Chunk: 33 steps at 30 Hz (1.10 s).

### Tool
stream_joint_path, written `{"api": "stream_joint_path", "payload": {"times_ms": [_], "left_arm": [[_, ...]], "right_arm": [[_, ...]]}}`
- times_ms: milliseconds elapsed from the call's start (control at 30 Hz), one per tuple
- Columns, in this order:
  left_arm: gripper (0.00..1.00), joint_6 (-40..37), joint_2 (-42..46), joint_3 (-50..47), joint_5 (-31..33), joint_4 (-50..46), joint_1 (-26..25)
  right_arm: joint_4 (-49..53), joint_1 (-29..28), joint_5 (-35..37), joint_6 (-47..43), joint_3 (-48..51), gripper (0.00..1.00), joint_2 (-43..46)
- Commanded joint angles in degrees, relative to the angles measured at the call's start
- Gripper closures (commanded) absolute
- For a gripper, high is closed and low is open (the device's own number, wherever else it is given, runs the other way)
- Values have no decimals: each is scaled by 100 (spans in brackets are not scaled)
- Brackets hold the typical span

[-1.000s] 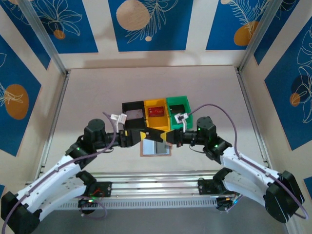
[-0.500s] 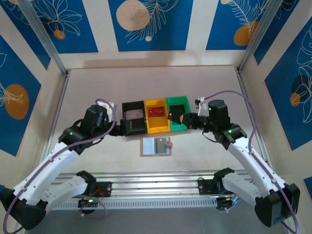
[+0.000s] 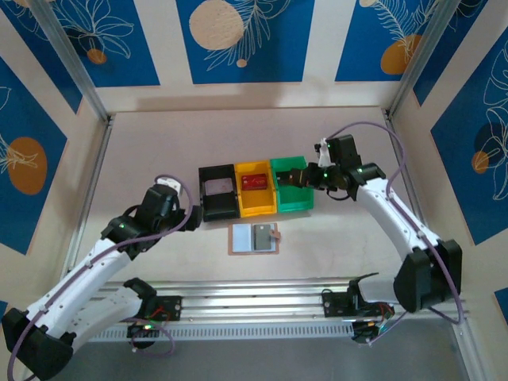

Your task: Take the credit cards out of the card holder

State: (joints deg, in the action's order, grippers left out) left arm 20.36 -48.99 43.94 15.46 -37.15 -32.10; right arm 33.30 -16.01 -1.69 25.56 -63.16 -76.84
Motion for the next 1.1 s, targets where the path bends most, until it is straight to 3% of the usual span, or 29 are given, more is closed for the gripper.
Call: {"api": "stream_joint_path", "payload": {"times_ms": [0, 400, 1067], "left_arm": [[0, -146, 35, -61, 62, 207, 55], [0, -221, -78, -81, -15, 313, 54], [0, -256, -179, -96, -17, 331, 60]], "right_arm": [[229, 57, 45, -256, -476, 100, -474], [723, 148, -196, -655, -1728, 100, -2004], [738, 172, -621, -844, -2245, 100, -3118]]}}
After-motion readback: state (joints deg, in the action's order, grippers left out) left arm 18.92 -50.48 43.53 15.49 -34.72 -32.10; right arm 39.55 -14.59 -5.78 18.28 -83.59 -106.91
